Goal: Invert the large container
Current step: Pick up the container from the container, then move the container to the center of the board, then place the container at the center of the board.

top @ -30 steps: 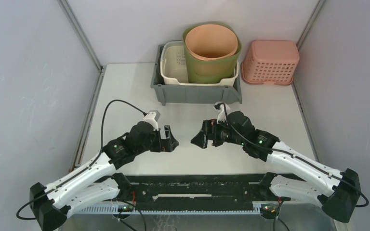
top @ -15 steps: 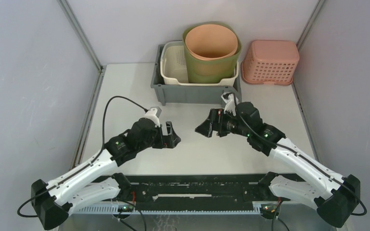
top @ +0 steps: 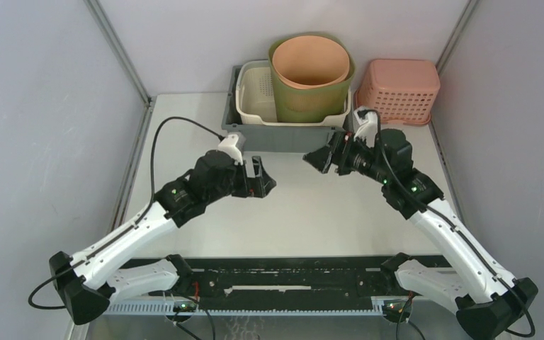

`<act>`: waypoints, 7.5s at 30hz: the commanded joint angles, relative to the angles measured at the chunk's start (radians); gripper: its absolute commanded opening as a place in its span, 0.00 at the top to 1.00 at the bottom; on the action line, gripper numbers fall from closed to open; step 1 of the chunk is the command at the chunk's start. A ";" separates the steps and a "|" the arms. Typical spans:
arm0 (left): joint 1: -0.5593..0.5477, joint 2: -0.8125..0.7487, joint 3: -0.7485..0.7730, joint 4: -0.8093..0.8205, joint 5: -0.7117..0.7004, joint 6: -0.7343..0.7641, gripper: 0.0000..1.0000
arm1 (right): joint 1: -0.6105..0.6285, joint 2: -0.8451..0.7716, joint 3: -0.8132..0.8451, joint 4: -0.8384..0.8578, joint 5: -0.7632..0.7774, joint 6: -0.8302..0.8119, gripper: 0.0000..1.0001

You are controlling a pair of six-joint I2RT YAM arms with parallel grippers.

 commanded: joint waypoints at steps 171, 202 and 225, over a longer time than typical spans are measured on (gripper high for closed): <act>0.084 -0.252 -0.055 -0.110 -0.128 -0.006 0.00 | -0.330 -0.198 0.429 -0.610 -0.029 -0.140 1.00; 0.084 -0.218 -0.096 -0.062 -0.108 -0.013 0.00 | 0.121 0.113 0.536 -0.586 0.384 -0.165 0.85; 0.171 -0.016 -0.077 0.015 -0.082 -0.077 0.00 | 0.154 0.197 0.590 -0.606 0.356 -0.168 0.22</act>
